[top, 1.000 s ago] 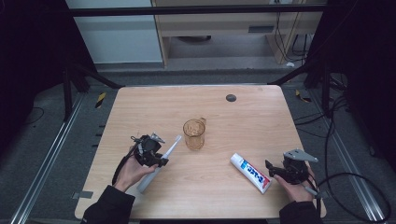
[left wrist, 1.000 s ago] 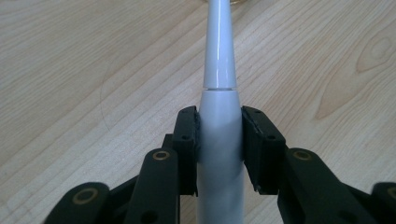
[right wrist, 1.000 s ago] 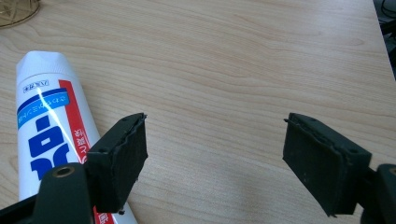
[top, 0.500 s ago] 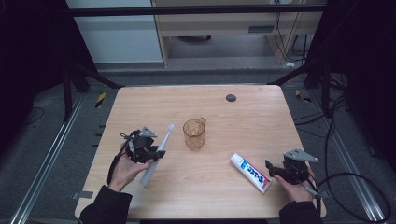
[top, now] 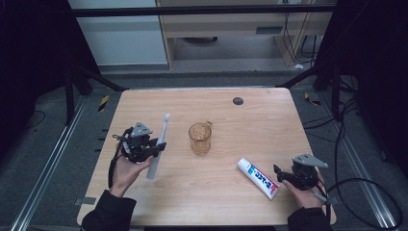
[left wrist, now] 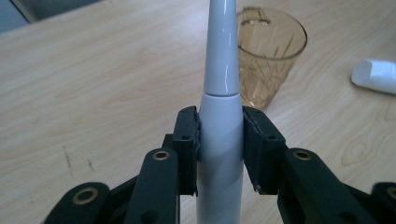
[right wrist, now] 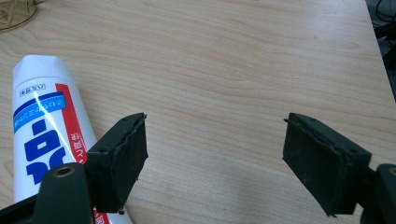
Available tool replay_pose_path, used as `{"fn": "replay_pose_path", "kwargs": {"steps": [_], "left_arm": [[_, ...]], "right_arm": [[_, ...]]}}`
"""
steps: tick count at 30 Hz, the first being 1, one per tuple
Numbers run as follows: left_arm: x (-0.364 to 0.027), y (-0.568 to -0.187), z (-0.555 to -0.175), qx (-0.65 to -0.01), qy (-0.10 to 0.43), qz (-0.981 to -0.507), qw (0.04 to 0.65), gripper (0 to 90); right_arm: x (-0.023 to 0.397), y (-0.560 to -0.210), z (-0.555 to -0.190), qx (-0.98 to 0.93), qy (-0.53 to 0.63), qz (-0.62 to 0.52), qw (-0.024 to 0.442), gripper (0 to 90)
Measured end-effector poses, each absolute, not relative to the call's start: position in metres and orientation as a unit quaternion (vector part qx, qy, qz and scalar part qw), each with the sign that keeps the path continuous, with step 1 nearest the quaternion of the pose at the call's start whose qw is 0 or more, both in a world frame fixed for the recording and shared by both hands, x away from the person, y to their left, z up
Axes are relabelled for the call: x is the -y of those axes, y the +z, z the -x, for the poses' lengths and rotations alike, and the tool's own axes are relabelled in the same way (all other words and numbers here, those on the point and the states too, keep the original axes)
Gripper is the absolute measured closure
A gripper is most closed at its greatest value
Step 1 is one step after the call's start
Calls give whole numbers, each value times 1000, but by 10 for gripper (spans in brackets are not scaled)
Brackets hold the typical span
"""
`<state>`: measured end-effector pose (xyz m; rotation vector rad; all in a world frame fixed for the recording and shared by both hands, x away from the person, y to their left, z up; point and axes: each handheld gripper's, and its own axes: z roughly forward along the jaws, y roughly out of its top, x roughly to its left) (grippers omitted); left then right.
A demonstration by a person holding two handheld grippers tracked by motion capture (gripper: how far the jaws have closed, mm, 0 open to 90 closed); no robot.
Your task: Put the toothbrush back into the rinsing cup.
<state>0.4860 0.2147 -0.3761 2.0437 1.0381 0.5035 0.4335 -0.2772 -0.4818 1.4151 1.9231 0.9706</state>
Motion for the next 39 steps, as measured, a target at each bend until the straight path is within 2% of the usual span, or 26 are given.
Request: {"fn": "replay_pose_path", "kwargs": {"steps": [5, 20, 39], "left_arm": [[-215, -370, -493, -413, 222, -784, 408, 676], [-199, -341, -522, -423, 251, -735, 467, 676], [-166, -331, -546, -416, 285, -691, 519, 676]], "right_arm": [[278, -481, -433, -713, 366, -530, 279, 216], [279, -483, -434, -713, 364, -527, 285, 207], [279, -484, -434, -714, 364, -523, 289, 204]]}}
